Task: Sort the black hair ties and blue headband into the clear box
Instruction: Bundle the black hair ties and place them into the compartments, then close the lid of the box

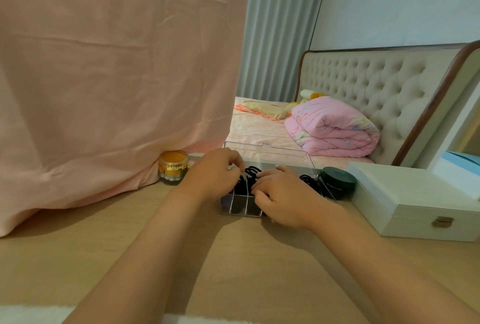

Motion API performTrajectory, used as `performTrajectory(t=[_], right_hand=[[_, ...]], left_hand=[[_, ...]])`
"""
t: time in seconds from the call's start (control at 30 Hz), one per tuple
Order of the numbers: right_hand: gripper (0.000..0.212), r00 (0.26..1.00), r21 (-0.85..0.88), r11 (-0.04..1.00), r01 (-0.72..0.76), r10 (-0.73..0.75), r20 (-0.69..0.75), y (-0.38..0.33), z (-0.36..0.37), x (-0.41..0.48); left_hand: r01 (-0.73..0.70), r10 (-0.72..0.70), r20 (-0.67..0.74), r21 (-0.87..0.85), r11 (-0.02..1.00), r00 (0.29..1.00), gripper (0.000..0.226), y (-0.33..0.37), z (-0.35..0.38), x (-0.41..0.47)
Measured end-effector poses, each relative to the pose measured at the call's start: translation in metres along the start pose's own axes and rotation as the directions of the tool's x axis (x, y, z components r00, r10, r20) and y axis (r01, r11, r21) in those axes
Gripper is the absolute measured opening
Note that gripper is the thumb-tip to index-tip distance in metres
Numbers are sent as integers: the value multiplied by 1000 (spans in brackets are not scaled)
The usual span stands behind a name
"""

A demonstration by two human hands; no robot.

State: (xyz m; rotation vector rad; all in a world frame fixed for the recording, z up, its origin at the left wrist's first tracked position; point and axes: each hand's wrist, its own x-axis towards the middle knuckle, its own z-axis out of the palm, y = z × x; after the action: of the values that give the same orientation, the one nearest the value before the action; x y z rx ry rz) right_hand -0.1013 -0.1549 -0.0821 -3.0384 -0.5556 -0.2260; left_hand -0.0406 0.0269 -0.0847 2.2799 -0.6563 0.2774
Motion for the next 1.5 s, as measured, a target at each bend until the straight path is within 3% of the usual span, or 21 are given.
performTrajectory(t=[0.1, 0.2, 0.27, 0.37, 0.53, 0.73, 0.83, 1.0, 1.17, 1.3, 1.5], right_hand=[[54, 995, 290, 953, -93, 97, 0, 5, -19, 4], [32, 966, 423, 899, -116, 201, -160, 8, -39, 6], [29, 947, 398, 908, -133, 236, -220, 13, -43, 10], [30, 952, 333, 927, -174, 245, -185, 18, -41, 3], [38, 984, 205, 979, 6, 31, -178, 6, -8, -27], [52, 994, -109, 993, 48, -58, -97, 6, 1, -10], [56, 996, -196, 977, 89, -92, -6, 1, 3, 2], [51, 998, -69, 996, 57, -57, 10, 5, -1, 8], [43, 995, 191, 981, -17, 36, -98, 14, -18, -1], [39, 964, 301, 949, -90, 159, -211, 25, -23, -2], [44, 999, 47, 999, -7, 6, 33, 14, -6, -2]], left_hand=[[-16, 16, 50, 14, 1000, 999, 30, -1, 6, 1], [-90, 53, 182, 202, 975, 982, 49, -1, 13, 2], [-101, 44, 222, 252, 962, 974, 52, 0, 16, 1], [-121, 57, 236, 267, 956, 970, 47, -2, 19, 2], [-181, 124, 211, 275, 944, 970, 40, 2, 20, 5], [-55, 52, 146, 18, 998, 988, 37, 2, 14, 2], [-8, 6, 75, 19, 1000, 997, 38, -5, 10, 3], [-51, 45, 98, 56, 997, 994, 41, -6, 10, 3], [-107, 57, 224, 218, 970, 973, 40, -2, 18, 2], [-94, 50, 210, 204, 975, 976, 38, -3, 20, 3], [-16, 16, 150, 0, 1000, 989, 33, -7, 10, 6]])
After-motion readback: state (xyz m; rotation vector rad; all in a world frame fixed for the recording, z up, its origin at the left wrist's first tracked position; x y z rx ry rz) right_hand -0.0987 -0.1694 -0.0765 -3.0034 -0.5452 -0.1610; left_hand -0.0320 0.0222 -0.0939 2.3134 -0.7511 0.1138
